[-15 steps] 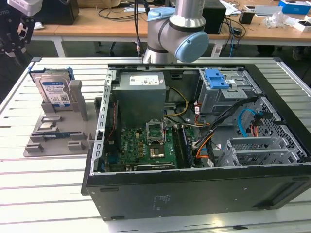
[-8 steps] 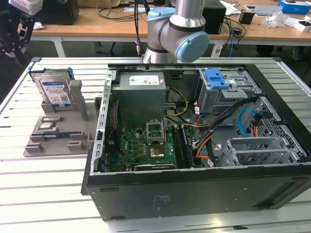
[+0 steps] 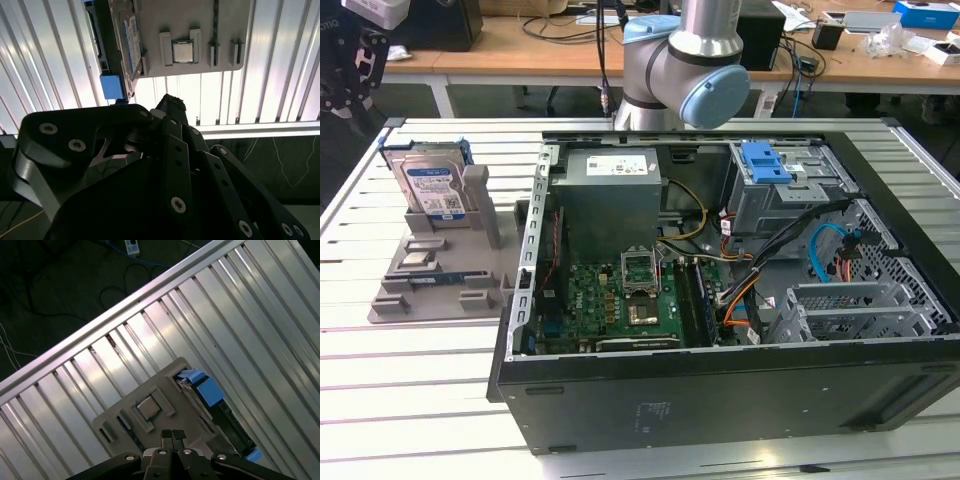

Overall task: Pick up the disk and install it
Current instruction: 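Pick up the disk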

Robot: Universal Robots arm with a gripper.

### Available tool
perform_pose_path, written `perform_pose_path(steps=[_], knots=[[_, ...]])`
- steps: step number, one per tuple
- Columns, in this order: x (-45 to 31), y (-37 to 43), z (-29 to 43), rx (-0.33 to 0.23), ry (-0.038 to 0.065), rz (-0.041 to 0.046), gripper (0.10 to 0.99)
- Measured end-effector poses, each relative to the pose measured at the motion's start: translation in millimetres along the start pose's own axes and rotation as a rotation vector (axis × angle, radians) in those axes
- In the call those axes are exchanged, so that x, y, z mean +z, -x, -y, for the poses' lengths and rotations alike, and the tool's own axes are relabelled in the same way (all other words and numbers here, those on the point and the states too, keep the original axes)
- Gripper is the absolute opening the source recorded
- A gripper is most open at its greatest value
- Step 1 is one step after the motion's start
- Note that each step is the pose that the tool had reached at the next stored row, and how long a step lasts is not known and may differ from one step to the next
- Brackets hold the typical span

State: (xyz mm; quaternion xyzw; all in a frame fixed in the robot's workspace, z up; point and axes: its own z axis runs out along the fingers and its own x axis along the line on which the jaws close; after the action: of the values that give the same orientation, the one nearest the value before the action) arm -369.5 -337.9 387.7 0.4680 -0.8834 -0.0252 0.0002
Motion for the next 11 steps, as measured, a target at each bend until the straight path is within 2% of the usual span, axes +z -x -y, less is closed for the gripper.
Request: perform_pose_path(steps=[11], knots=[[0.0, 0.0, 0.0, -0.104, 0.002, -0.0046, 0.106]])
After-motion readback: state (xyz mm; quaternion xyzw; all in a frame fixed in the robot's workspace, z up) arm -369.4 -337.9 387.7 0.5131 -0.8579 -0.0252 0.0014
